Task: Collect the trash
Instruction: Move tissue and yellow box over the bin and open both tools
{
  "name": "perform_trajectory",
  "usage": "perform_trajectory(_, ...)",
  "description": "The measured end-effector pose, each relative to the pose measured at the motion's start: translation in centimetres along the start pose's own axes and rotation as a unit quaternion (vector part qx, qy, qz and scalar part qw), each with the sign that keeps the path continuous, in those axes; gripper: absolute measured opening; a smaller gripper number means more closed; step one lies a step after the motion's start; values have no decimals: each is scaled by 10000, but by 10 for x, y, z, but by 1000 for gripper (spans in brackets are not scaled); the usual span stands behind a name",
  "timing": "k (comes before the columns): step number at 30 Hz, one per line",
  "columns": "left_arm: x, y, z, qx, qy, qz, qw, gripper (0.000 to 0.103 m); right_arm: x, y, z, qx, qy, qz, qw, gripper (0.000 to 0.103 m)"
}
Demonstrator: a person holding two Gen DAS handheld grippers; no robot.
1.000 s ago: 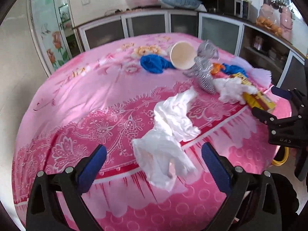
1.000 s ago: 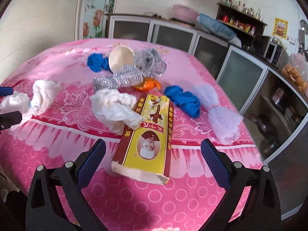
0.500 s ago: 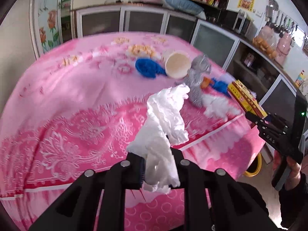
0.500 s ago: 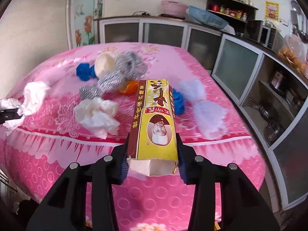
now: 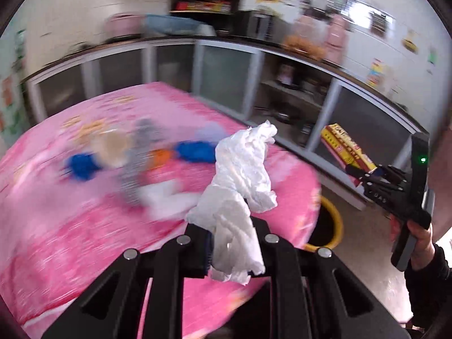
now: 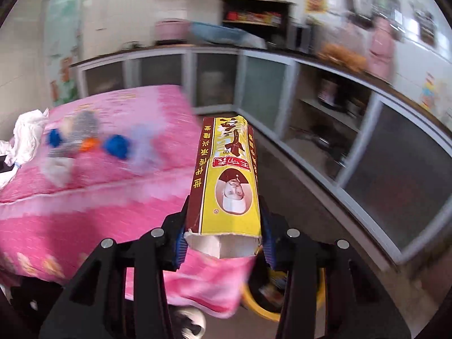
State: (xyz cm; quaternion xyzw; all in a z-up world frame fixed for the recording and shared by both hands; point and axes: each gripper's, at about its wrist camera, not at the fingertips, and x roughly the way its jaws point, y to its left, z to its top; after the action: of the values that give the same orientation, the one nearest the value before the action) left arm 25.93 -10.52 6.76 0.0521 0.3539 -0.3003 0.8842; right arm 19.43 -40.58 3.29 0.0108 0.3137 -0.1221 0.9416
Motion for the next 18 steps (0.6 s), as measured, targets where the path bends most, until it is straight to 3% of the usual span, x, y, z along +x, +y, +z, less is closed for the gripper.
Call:
perform_trajectory(4, 52, -61, 18, 334, 176, -564, 9977, 16, -1, -54, -24, 296, 200, -525, 9980, 41)
perform_trajectory(8, 103, -117, 32, 675, 469, -914, 9924, 16, 17, -95, -50, 661, 549, -771, 9933, 41)
perform_trajectory(15, 199, -194, 51, 1087, 1133, -1233, 9799, 17, 68, -136, -94, 1296, 1159, -765, 9818, 42)
perform_trajectory(18, 231, -214, 51, 1142, 1354, -1178, 9771, 17, 92, -146, -108, 1501, 1378, -728, 9763, 42)
